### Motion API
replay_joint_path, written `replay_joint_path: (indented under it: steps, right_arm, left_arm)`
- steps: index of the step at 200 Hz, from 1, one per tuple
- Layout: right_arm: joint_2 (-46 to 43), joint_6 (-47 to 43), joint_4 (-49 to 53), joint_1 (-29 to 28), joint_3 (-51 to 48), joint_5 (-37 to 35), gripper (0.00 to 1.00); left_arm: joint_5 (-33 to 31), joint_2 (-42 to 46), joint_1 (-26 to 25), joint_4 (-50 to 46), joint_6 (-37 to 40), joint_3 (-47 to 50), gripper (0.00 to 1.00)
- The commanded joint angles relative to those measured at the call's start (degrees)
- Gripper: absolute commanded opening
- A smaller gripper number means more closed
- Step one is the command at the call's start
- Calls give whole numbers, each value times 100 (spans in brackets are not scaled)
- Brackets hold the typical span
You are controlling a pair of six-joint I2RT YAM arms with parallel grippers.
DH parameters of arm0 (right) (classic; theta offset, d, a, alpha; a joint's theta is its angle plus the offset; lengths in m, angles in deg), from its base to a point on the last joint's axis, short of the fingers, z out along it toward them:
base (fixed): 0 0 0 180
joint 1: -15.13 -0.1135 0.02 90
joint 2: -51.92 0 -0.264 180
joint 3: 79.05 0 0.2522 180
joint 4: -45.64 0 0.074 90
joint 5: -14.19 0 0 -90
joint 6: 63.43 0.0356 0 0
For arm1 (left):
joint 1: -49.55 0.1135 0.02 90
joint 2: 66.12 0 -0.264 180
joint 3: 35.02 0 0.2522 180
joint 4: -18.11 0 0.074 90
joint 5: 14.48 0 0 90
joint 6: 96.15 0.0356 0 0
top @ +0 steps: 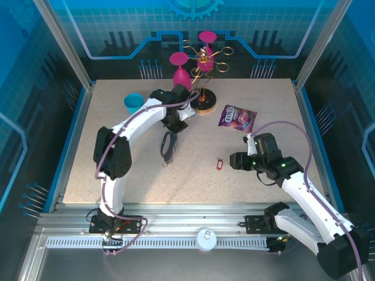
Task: Put the keys on the keyring
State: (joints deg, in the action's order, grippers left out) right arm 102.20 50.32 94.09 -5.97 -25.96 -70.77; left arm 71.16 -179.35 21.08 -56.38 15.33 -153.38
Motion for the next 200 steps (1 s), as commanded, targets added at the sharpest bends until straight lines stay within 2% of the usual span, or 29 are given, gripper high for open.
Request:
replay_joint_path:
  steps: [1, 93, 160, 200]
  right_arm:
    - [89, -50, -77, -86, 148, 103, 62]
    - [156, -409, -332, -88, 347, 273, 62]
    - [-149, -651, -1141, -156, 168, 964, 60]
    - [-150, -890, -1691, -357, 100, 1050, 59]
  left_arm:
    - [424, 576, -21, 247, -10, 180, 0]
    - [1699, 1919, -38, 1570, 118, 985, 0]
    - [2191, 2437, -38, 1885, -396, 1387, 0]
    - [2668, 2824, -45, 2333, -607, 1940, 0]
